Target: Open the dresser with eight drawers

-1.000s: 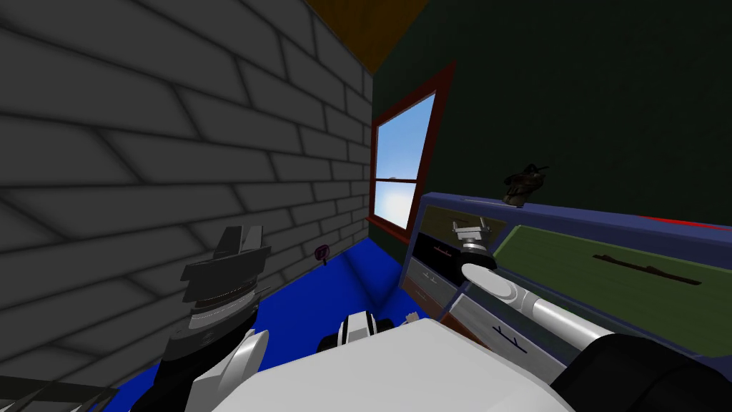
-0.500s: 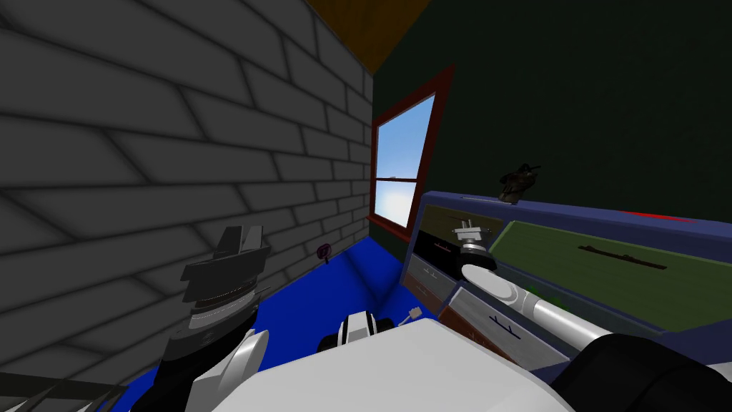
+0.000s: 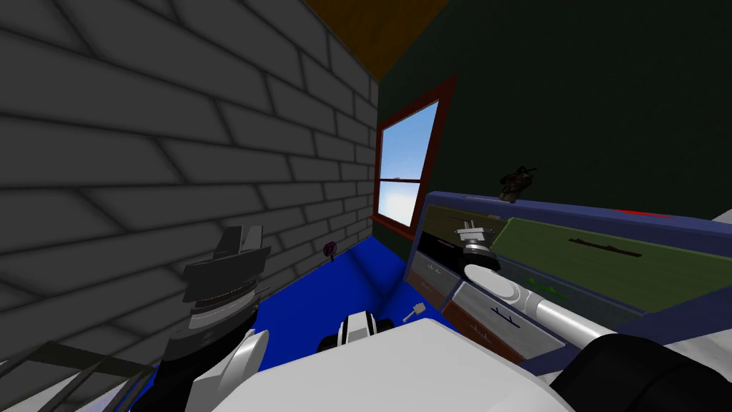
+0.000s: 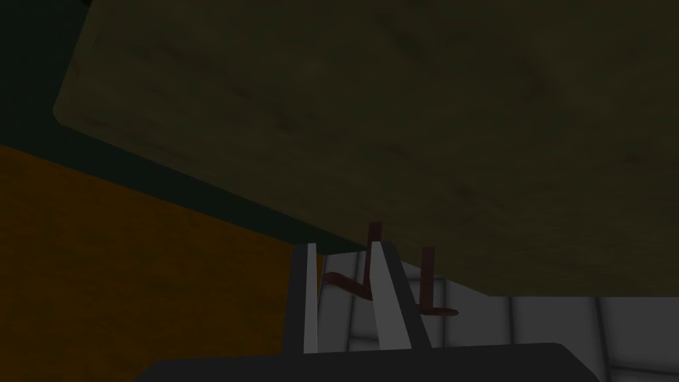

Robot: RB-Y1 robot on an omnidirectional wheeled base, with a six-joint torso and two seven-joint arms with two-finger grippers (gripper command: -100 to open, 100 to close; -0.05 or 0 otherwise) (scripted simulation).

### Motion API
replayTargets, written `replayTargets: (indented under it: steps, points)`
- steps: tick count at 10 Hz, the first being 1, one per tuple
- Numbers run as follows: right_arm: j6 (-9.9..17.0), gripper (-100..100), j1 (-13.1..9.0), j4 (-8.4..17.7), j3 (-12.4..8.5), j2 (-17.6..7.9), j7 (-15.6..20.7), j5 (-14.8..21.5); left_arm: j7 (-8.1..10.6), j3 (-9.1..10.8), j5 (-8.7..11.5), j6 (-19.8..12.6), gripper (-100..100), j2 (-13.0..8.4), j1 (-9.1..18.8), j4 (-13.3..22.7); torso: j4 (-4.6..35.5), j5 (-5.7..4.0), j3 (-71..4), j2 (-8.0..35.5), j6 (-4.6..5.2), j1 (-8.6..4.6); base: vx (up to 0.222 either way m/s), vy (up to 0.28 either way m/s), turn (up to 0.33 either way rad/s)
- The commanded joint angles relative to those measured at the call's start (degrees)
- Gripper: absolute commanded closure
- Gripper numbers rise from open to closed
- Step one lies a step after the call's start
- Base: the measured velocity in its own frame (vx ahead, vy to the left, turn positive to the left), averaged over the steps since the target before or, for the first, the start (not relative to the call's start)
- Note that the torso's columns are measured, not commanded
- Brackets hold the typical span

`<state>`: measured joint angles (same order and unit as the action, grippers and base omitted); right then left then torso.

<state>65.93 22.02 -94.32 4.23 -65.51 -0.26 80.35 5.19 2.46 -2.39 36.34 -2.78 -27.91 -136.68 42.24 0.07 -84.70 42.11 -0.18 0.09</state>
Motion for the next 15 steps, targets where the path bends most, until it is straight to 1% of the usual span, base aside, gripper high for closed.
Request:
replayTargets:
  steps: [1,2,3,4,5,6,7,8,9,10,11,13,14,15]
  points:
    - [-0.44,100,0.11,4.08,-0.39,-0.57,-3.27,0.27,0.0,0.0,0.0,0.0,0,0.0,0.0,0.0,-0.02,-0.04,0.01,-0.01,-0.02,0.05,-0.062,0.092,0.095]
    - [-0.78,100,0.2,5.78,-0.74,-1.05,-5.16,0.45,0.0,0.0,0.0,0.0,0,0.0,0.0,0.0,-0.03,-0.06,0.01,-0.02,-0.01,-0.02,-0.071,0.104,0.172]
    - [-0.78,100,0.2,7.64,-0.74,-1.05,-6.03,0.45,0.0,0.0,0.0,0.0,0,0.0,0.0,0.0,-0.06,-0.09,-0.01,-0.04,-0.11,0.0,-0.047,0.093,0.097]
    - [-0.78,100,0.2,7.64,-0.74,-1.05,-6.03,0.45,0.0,0.0,0.0,0.0,0,0.0,0.0,0.0,-0.05,-0.06,-0.04,-0.1,0.02,-0.06,-0.019,0.043,0.001]
    - [-1.13,100,0.28,9.84,-1.08,-1.52,-8.57,0.64,0.0,0.01,0.0,0.0,0,-0.01,-0.01,0.0,-0.02,-0.07,-0.04,-0.08,0.08,-0.2,-0.044,0.073,0.113]
    - [-1.13,100,0.28,11.2,-1.08,-1.52,-8.79,0.64,0.0,0.0,0.0,0.0,0,0.0,0.0,0.0,-0.05,-0.13,0.02,-0.01,-0.06,-0.07,-0.048,0.072,0.102]
    - [-1.47,100,0.37,13.4,-1.43,-2.0,-11.22,0.83,0.0,0.0,0.0,0.0,0,0.0,0.0,0.0,-0.06,-0.15,0.02,-0.02,-0.02,-0.09,-0.072,0.106,0.183]
    - [-1.47,100,0.37,14.64,-1.43,-2.0,-11.55,0.83,0.0,0.0,0.0,0.0,0,0.0,0.0,0.0,-0.07,-0.1,0.0,-0.03,-0.19,0.07,-0.055,0.101,0.095]
    - [-1.82,100,0.45,16.31,-1.78,-2.48,-13.37,1.02,0.0,0.0,0.0,0.0,0,0.0,0.0,0.0,-0.07,-0.06,-0.04,-0.11,-0.04,0.03,-0.038,0.12,0.126]
    - [-1.82,100,0.45,18.25,-1.78,-2.48,-14.3,1.02,0.0,0.0,0.0,0.0,0,0.0,0.0,0.0,-0.08,-0.06,-0.07,-0.14,-0.12,0.07,-0.041,0.102,0.084]
    - [-3.86,-100,-0.19,17.63,-2.97,-4.31,-13.28,-0.6,0.0,0.0,0.0,0.0,0,0.0,-0.01,0.0,-0.06,-0.03,-0.07,-0.13,-0.08,-0.02,-0.037,0.058,-0.041]
    - [-6.45,-100,-0.8,17.91,-4.5,-6.67,-13.01,-2.46,0.0,0.01,0.0,0.0,0,-0.01,-0.01,0.0,0.02,-0.09,0.06,0.08,0.15,-0.19,-0.021,0.037,-0.053]
    - [-7.1,-100,-0.95,17.98,-4.88,-7.26,-12.94,-2.93,0.0,0.01,0.0,0.0,0,-0.01,-0.01,0.0,0.05,-0.08,0.12,0.16,0.17,-0.16,-0.018,0.036,-0.026]
    - [-8.39,-100,-1.25,18.12,-5.64,-8.44,-12.81,-3.86,0.0,0.01,0.0,0.0,0,-0.01,-0.01,0.0,0.13,0.08,0.15,0.24,0.16,-0.02,-0.019,0.034,-0.022]
